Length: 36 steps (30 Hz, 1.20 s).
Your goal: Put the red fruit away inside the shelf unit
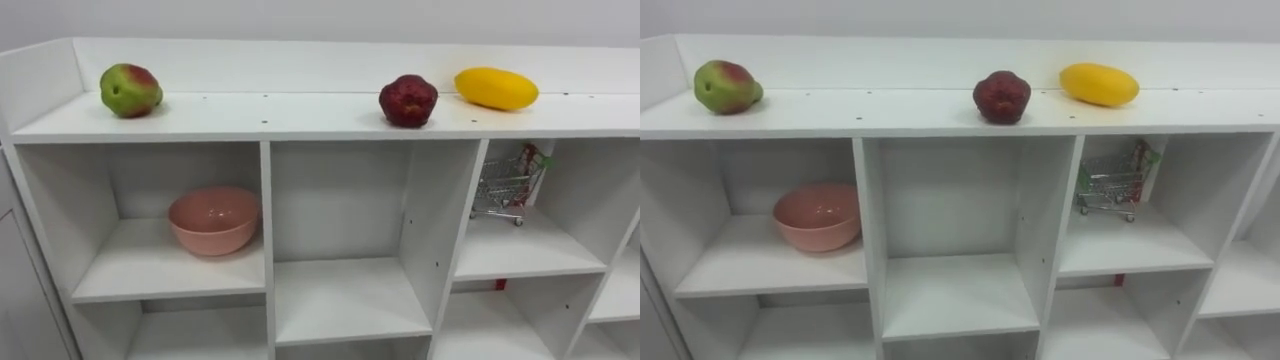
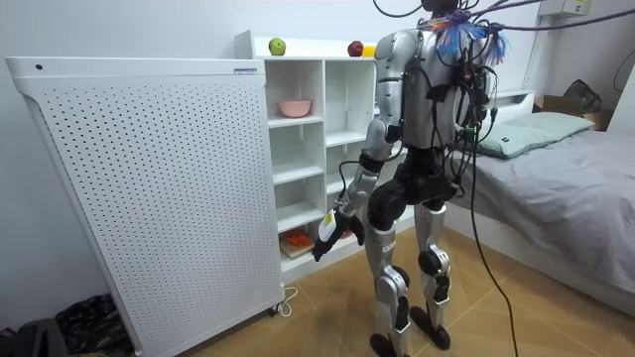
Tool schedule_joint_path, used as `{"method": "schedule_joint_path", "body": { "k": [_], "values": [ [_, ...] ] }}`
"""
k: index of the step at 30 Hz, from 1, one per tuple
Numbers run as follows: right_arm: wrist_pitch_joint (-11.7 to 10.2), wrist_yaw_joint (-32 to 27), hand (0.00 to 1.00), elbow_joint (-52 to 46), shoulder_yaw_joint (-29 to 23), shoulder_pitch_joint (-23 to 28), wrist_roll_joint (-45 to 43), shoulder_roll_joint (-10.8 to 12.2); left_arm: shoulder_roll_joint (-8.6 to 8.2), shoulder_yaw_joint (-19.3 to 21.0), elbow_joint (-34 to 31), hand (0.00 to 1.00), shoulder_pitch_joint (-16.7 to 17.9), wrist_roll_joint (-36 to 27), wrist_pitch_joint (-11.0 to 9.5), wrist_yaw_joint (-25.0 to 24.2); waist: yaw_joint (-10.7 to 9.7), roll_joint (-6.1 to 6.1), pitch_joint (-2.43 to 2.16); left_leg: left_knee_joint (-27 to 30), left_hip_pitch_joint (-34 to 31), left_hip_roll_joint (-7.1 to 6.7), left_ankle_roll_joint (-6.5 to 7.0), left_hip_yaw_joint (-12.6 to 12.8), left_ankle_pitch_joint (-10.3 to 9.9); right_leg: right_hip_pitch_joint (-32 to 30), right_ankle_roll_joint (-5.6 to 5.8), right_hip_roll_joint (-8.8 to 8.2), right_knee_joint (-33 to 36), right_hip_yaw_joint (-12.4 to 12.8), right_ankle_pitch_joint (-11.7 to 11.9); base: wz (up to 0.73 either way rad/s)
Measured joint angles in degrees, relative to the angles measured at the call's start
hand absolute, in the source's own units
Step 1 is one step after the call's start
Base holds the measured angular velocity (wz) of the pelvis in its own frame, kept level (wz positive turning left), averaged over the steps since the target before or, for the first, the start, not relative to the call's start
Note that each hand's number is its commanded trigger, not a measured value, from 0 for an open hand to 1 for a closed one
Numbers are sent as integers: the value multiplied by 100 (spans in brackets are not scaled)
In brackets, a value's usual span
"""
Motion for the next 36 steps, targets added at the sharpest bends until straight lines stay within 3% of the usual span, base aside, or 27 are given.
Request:
{"method": "schedule_joint_path", "body": {
  "k": [6, 14, 23, 27, 31, 36],
  "values": [
    [-213, -519, 0, -1370, 143, -164, -624, -7, 7, -133, 40, 0, 56, -5, -19, 137, 5, 12, -16, 8, -10, 21, 0, 4, 1, -36, -1, 1, 12, 7, 1, -2],
    [-382, -782, 0, -1998, 157, -729, -905, -104, 57, -235, 43, 0, 114, 38, -19, 6, 112, -2, -36, 35, -15, 21, -6, 7, 9, -63, -2, 5, 79, -4, 2, 0],
    [-457, -692, 0, -2453, 273, -1296, -1048, -211, 129, -256, 40, 0, 114, 60, -31, -238, 193, -89, -29, 56, -25, 20, -7, -21, 13, -16, -3, 4, 73, -35, 2, 1],
    [-641, -638, 0, -2543, 271, -1733, -1099, -387, 132, -254, 38, 0, 27, 70, -51, -402, 252, -150, -8, 96, -56, 23, -7, -96, 13, -14, -3, -6, 70, -114, 2, 8],
    [-643, -562, 0, -2544, 273, -1980, -1308, -436, 133, -255, 36, 0, -31, 92, -52, -452, 299, -166, -14, 130, -97, 23, -7, -142, 13, -15, -3, -16, 75, -182, 2, 6],
    [-640, -455, 0, -2463, 320, -2408, -1314, -585, 148, -255, 17, 0, -61, 254, -19, -576, 352, -203, 13, 143, -108, 24, -5, -197, 15, -28, -4, -22, 71, -231, 2, 5]
  ]
}}
